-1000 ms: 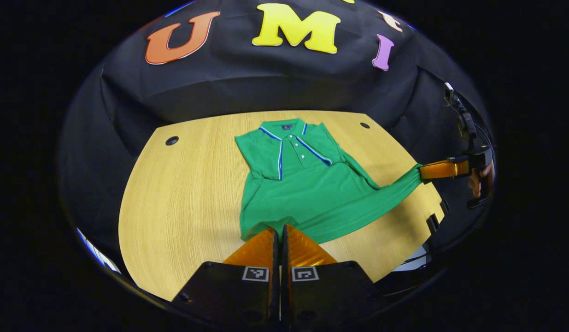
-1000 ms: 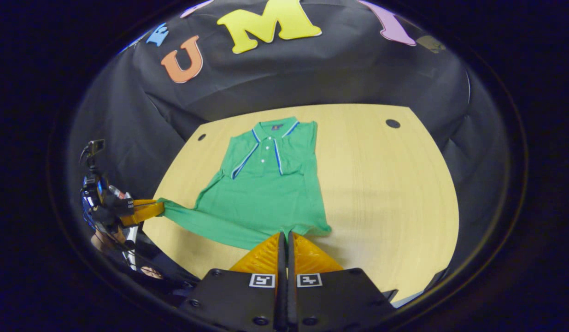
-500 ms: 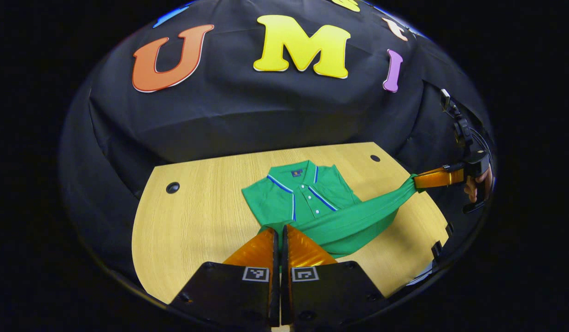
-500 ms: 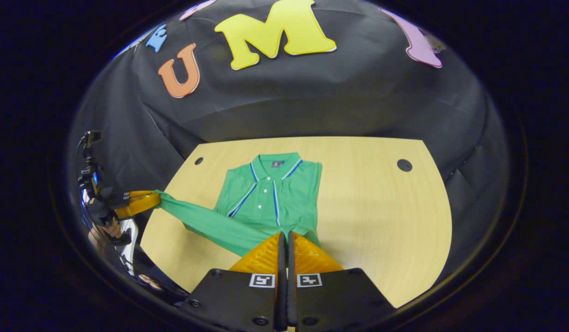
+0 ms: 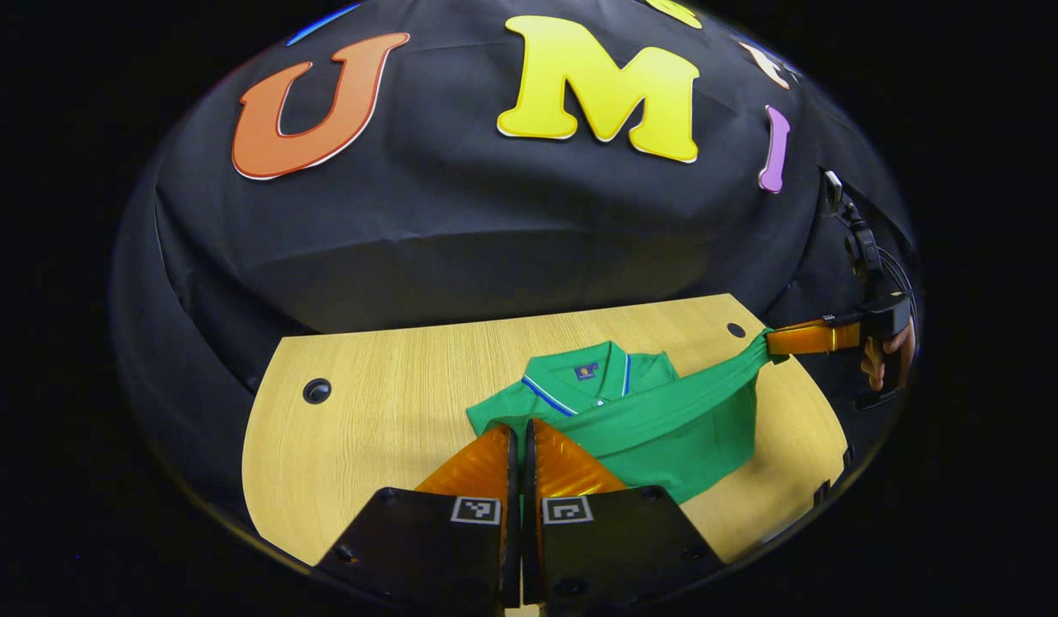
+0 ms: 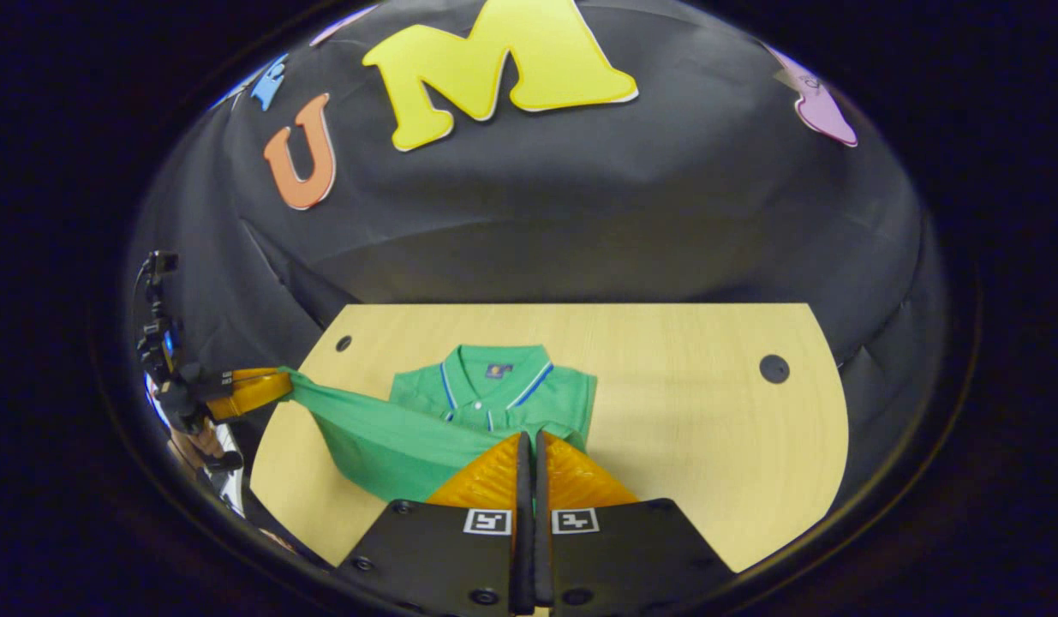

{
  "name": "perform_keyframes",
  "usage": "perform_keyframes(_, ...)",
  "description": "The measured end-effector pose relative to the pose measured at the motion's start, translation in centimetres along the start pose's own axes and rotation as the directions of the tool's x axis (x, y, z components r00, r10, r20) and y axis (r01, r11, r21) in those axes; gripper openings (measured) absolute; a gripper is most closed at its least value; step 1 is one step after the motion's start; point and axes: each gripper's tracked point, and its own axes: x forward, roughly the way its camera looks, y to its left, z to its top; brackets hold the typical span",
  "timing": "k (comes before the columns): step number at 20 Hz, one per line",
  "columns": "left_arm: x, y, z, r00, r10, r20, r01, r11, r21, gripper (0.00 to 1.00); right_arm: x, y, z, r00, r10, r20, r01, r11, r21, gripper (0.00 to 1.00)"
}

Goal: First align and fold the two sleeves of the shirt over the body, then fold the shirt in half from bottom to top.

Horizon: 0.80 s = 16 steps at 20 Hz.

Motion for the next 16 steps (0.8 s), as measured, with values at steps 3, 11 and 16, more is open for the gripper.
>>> perform_keyframes(3,3.9,0.8,0.0,1.0,0.006,0.005,-0.005,0.999,-0.039,0.04,3.7,-0.7,1.2,1.0,-0.011,0.02,0.011,1.0,-0.012,0.02)
perform_keyframes(11,9.1,2.9,2.1,0.995,0.056,0.081,-0.05,0.996,-0.076,0.04,8.4,-1.8,2.9,0.994,-0.071,0.085,0.082,0.989,-0.127,0.02)
perform_keyframes(16,11.7,3.4,1.3,0.994,0.077,0.08,-0.071,0.994,-0.081,0.04,10.5,-3.4,3.4,0.987,-0.112,0.114,0.125,0.985,-0.122,0.03)
